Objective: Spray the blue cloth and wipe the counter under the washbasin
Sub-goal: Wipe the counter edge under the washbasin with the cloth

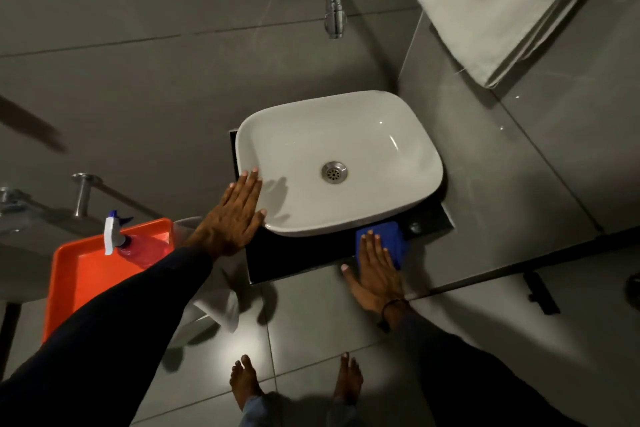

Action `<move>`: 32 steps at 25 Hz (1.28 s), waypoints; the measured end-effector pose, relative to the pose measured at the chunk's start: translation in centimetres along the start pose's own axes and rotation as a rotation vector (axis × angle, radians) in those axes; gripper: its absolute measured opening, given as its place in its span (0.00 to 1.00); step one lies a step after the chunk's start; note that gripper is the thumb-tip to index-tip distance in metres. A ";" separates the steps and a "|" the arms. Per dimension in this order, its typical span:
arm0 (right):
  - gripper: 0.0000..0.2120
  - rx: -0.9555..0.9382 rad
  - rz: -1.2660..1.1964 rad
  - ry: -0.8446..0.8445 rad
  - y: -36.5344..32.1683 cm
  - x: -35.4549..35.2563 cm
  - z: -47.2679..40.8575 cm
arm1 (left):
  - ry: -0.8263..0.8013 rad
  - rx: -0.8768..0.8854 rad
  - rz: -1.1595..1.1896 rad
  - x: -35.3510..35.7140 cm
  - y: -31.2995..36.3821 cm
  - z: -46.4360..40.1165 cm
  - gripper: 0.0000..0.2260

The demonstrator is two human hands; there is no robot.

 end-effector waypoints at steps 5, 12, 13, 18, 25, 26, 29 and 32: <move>0.39 -0.229 -0.021 0.001 1.7 0.5 0.6 | 0.046 0.062 -0.145 0.8 -0.2 0.3 0.27; 0.36 0.045 0.063 -0.003 17.4 -3.5 -3.5 | 0.040 0.019 -0.106 1.5 -1.0 0.0 0.30; 0.36 0.060 0.035 -0.005 17.0 -3.4 -3.8 | 0.062 0.028 -0.107 1.4 -1.1 0.2 0.29; 0.38 -0.002 -0.063 0.032 8.1 -1.2 -2.0 | 0.062 -0.009 -0.070 0.8 -0.3 -0.1 0.30; 0.36 -0.334 -0.046 -0.021 -5.0 2.3 1.4 | 0.075 0.023 -0.129 0.3 0.3 0.5 0.27; 0.35 -0.350 -0.034 -0.027 -5.6 2.5 1.6 | 0.072 0.011 -0.140 0.2 0.5 0.5 0.26; 0.36 -0.404 0.023 -0.032 -8.0 2.9 1.8 | 0.004 -0.038 -0.101 -0.5 0.8 0.3 0.29; 0.36 -0.465 0.034 -0.018 -10.0 2.7 1.8 | -0.024 -0.142 0.036 0.0 0.6 0.4 0.32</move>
Point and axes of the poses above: each hand's wrist, its own z-axis away from the middle knuckle, its own x-axis out of the palm, y = z × x, the point moved 5 cm from there along -z, towards the middle knuckle, and after that the axes turned 4 degrees about z, right-handed, at the moved point
